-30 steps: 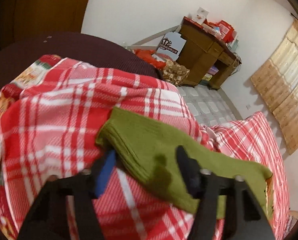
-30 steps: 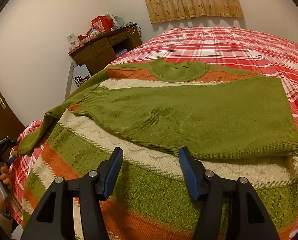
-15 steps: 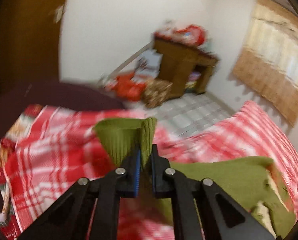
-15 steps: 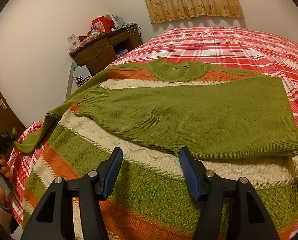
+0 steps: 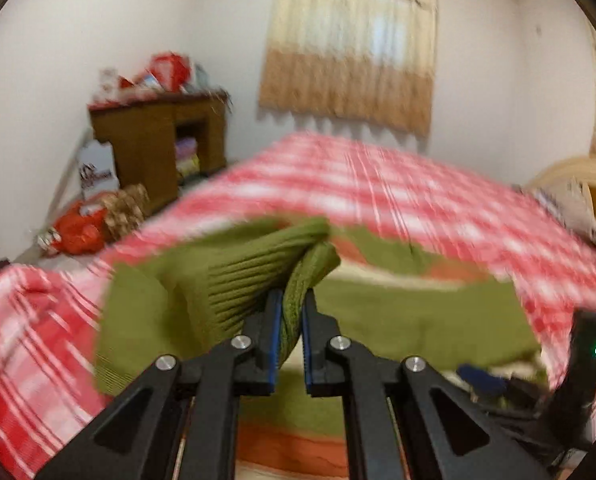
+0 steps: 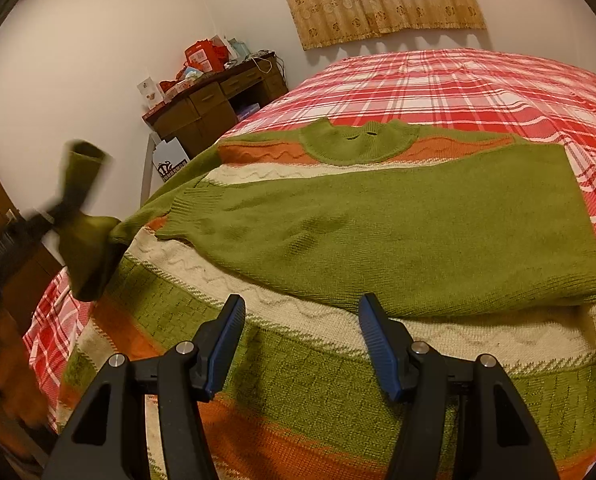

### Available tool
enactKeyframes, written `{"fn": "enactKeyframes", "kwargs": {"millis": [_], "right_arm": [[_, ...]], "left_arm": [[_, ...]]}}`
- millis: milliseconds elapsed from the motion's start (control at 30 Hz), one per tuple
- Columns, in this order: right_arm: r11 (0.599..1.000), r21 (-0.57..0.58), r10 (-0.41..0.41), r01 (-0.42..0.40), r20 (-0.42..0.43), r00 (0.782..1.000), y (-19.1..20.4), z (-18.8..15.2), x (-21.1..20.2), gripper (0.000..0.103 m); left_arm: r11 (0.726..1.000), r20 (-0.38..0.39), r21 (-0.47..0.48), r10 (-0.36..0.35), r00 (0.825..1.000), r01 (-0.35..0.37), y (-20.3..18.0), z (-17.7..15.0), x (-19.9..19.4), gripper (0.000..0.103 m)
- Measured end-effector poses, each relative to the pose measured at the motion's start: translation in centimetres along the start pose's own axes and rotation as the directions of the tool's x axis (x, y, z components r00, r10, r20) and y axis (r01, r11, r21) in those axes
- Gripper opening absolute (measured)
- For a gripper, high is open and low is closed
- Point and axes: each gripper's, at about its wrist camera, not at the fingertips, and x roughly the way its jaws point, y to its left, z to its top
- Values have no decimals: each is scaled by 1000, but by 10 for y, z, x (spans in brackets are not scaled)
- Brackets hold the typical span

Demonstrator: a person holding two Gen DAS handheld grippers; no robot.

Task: Fold small clothes
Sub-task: 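Grasp the other green sleeve cuff with the left gripper and lift it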

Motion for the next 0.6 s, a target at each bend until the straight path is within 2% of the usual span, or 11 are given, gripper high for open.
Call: {"fn": "enactKeyframes", "kwargs": {"millis": [100,167,233,267,300,333,367,400,433,500,600], "right_arm": [[1000,3,4,-4,1,1000,-1,0,0,61],[1000,7,9,-9,3,1000,-2,-1,0,61],[1000,11,14,-14,4,1000,-2,-1,0,61],[1000,13,16,-16,4,1000,-3,-1,0,61],[1000,14,17,-17,4,1000,-3,-1,0,61],[1000,15,17,-17,4,1000,-3,-1,0,60],[1000,16,18,-18,3,1000,-4,-1,0,60],[1000,17,19,-19,3,1000,-4,-1,0,60],[1000,20,22,-22,2,1000,-4,-1,0,60],[999,32,29,-29,-2,1000,-7,1,1,61],[999,41,25,-24,-18,1000,-7,4,4,61]], "left_arm": [[1000,-94,26,17,995,-14,-9,-14,21,10],[1000,-169,31,8,986,-3,-6,-23,27,14],[999,-215,7,-43,976,46,2,-27,22,25],[998,-213,-4,-67,975,67,3,-29,16,28],[996,-201,-11,-87,976,86,8,-34,6,36],[996,-193,-11,-91,977,90,11,-33,2,49],[996,-181,-15,-89,979,88,15,-35,-6,58],[996,-164,-25,-84,983,81,20,-39,-12,73],[997,-138,-45,-75,988,70,29,-43,-21,81],[998,-88,-62,-32,996,27,41,-48,-31,89],[997,-37,-66,39,999,-42,58,-55,-37,91]]}}
